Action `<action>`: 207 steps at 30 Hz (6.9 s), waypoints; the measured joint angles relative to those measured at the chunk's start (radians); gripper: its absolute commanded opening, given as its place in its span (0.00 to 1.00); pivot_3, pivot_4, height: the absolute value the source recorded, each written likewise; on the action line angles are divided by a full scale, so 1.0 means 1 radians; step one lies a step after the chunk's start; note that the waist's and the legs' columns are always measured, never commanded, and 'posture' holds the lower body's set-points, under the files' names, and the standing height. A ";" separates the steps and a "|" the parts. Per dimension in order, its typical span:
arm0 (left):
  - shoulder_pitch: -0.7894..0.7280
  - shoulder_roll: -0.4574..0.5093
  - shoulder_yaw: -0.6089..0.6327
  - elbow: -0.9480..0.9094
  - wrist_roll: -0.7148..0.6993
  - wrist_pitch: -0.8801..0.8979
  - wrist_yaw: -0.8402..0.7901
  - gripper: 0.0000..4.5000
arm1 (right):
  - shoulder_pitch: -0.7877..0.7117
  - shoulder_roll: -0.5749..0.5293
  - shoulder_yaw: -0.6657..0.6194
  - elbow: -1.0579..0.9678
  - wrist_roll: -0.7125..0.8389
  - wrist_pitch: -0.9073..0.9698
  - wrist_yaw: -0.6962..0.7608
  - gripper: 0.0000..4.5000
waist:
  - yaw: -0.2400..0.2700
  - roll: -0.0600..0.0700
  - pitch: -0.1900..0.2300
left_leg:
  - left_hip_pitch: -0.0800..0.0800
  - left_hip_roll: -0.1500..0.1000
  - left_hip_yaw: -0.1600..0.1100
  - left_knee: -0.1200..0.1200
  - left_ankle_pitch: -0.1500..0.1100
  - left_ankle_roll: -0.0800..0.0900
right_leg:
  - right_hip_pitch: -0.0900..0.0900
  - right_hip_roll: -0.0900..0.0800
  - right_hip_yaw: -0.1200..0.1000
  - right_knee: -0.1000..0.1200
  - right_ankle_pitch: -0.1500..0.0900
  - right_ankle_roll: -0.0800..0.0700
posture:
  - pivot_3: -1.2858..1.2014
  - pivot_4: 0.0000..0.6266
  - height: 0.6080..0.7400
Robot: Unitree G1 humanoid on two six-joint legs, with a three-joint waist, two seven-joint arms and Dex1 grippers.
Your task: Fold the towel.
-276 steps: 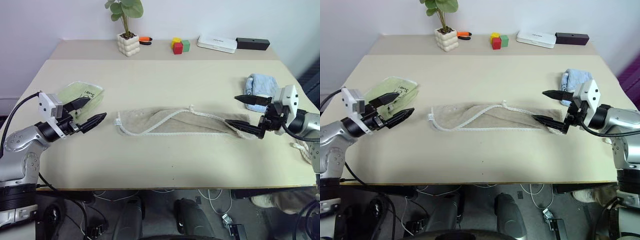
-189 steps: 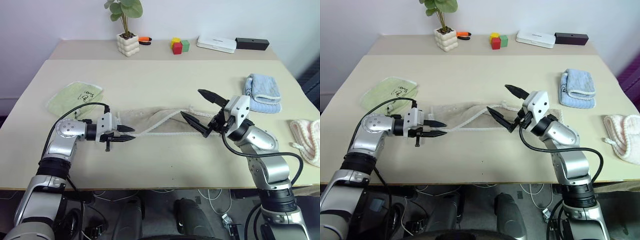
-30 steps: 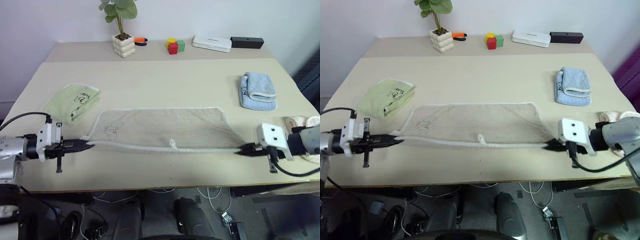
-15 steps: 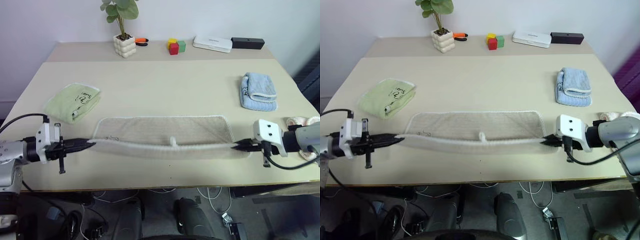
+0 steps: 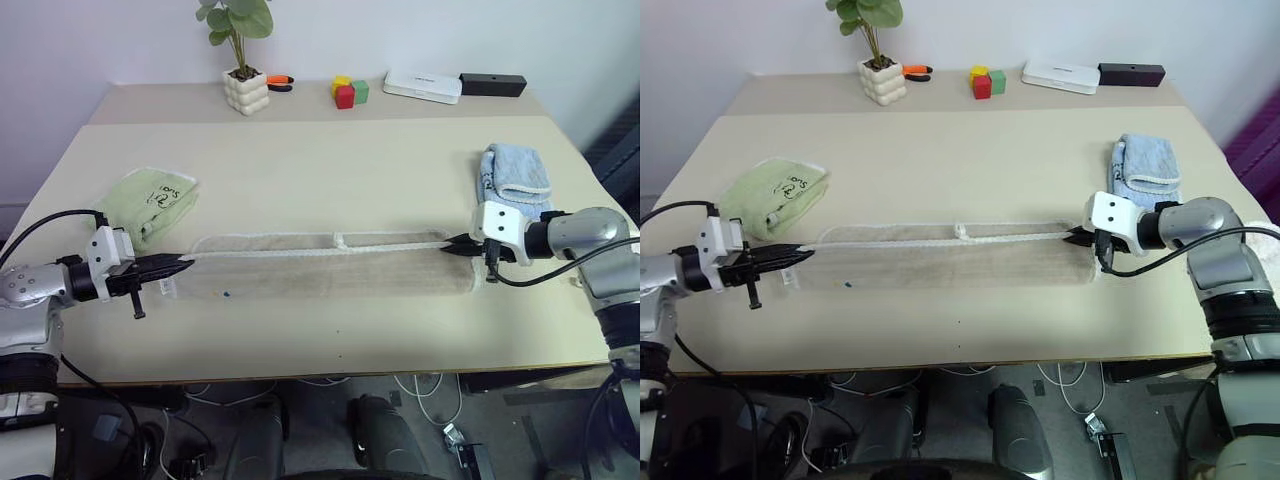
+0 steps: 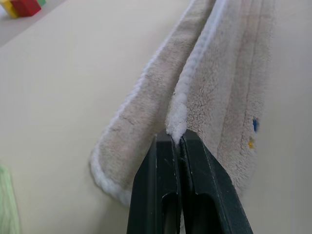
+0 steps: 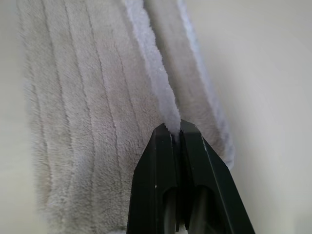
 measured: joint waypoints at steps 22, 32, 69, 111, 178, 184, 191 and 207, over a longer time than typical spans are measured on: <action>-0.300 -0.054 -0.089 0.444 0.161 -0.187 0.042 0.00 | -0.116 0.067 0.044 0.208 -0.114 -0.144 -0.069 0.01 | 0.000 0.000 0.000 | -0.001 -0.001 -0.001 0.000 0.000 0.000 | 0.000 0.000 0.000 0.001 0.001 0.001 | 0.52 0.24 1.00; -0.357 -0.069 -0.102 0.513 0.219 -0.211 0.097 0.00 | -0.118 0.094 0.048 0.232 -0.154 -0.165 -0.142 0.01 | -0.001 0.000 0.000 | -0.001 -0.001 -0.001 0.000 0.000 0.000 | 0.000 0.000 0.000 0.001 0.001 0.001 | 0.52 0.24 1.00; -0.292 -0.099 0.050 0.054 -0.062 0.357 0.114 0.99 | -0.134 0.044 0.009 0.263 -0.206 -0.155 -0.308 0.98 | -0.002 0.000 0.000 | -0.001 -0.001 -0.002 0.000 0.000 0.000 | -0.001 0.000 0.000 0.001 0.001 0.001 | 0.52 0.24 1.00; -0.256 -0.245 0.062 0.031 -0.141 0.444 0.213 0.99 | 0.881 0.646 -0.777 -1.051 1.933 0.778 -1.829 0.98 | 0.013 -0.001 -0.002 | -0.002 0.000 -0.004 -0.001 0.000 0.001 | 0.001 0.001 -0.001 0.000 0.000 0.000 | 0.52 0.24 1.00; 0.056 -0.035 0.039 -0.474 -0.362 0.879 0.022 1.00 | 0.681 0.514 -0.491 -0.726 1.689 0.753 -1.598 0.01 | 0.026 -0.006 -0.006 | -0.003 0.010 0.001 -0.002 0.000 0.001 | -0.001 0.003 0.000 -0.004 -0.004 -0.009 | 0.52 0.24 1.00; 0.056 -0.044 0.039 -0.474 -0.362 0.875 0.029 1.00 | 0.658 0.376 -0.418 -0.799 1.474 0.822 -1.466 0.01 | 0.026 -0.005 -0.006 | -0.003 0.009 0.002 -0.002 -0.001 0.001 | -0.002 0.003 0.000 -0.005 -0.004 -0.009 | 0.52 0.24 1.00; 0.058 -0.047 0.040 -0.473 -0.362 0.861 0.030 1.00 | 0.619 0.292 -0.265 -0.956 1.214 0.851 -1.274 0.01 | 0.025 -0.005 -0.006 | -0.004 0.008 0.002 -0.002 -0.001 0.001 | -0.003 0.003 0.000 -0.005 -0.004 -0.009 | 0.52 0.24 1.00; 0.191 -0.026 0.107 -0.565 -0.405 0.870 0.058 1.00 | 0.414 0.352 0.004 -1.020 0.849 0.911 -1.087 0.01 | 0.025 -0.005 -0.006 | -0.005 0.010 0.002 -0.002 -0.001 0.001 | -0.003 0.003 0.000 -0.007 -0.004 -0.009 | 0.52 0.24 1.00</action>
